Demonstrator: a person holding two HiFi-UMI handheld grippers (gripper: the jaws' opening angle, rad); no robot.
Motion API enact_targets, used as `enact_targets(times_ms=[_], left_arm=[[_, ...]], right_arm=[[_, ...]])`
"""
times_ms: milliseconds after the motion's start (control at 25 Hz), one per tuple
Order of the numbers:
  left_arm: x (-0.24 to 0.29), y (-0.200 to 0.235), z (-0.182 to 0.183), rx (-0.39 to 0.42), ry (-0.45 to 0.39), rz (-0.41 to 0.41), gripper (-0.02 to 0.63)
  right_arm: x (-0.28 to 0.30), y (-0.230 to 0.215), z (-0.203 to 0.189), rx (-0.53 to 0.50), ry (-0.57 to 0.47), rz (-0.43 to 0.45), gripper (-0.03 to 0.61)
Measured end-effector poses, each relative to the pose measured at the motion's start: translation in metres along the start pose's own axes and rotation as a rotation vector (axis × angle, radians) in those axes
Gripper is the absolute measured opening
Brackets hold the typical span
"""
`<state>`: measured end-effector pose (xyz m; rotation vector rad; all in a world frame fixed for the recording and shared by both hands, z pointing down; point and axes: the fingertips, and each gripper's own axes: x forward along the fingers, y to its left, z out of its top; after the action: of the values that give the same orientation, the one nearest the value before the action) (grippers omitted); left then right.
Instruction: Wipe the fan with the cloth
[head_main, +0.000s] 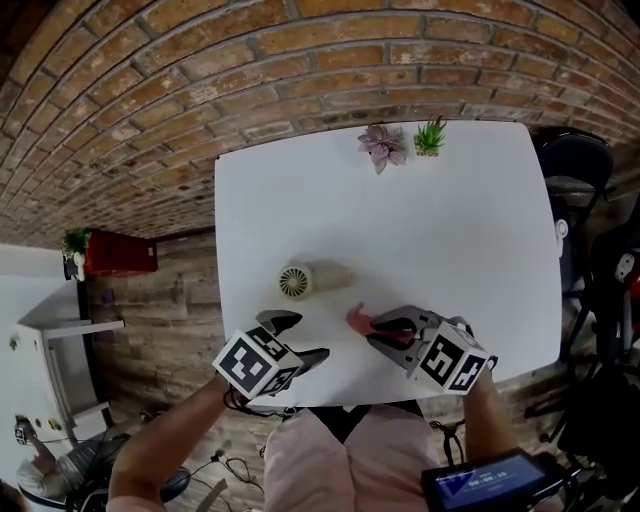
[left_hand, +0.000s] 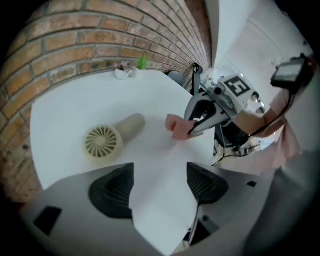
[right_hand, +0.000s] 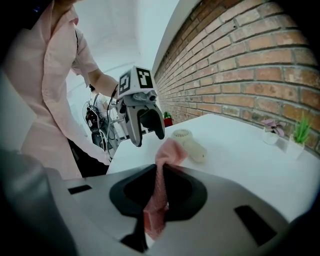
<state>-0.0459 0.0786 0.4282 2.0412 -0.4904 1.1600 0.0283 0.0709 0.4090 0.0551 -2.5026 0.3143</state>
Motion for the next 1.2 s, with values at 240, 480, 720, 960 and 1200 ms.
enact_targets(times_ms=[240, 480, 720, 960, 1200], left_arm=[[-0.031, 0.052, 0.03, 0.69, 0.057, 0.443, 0.365], [0.002, 0.075, 0.04, 0.764, 0.105, 0.319, 0.387], [0.021, 0.09, 0.035, 0.746, 0.144, 0.246, 0.387], [0.027, 0.093, 0.034, 0.781, 0.174, 0.239, 0.376], [0.029, 0.09, 0.034, 0.84, 0.206, 0.24, 0.373]], right_arm=[[0.011, -0.002, 0.007, 0.105, 0.041, -0.009, 0.038], [0.025, -0.008, 0.006, 0.259, 0.081, -0.019, 0.04], [0.041, -0.016, 0.004, 0.376, 0.093, -0.015, 0.038], [0.059, -0.016, 0.001, 0.472, 0.111, 0.015, 0.038], [0.077, -0.013, -0.004, 0.584, 0.124, 0.039, 0.038]])
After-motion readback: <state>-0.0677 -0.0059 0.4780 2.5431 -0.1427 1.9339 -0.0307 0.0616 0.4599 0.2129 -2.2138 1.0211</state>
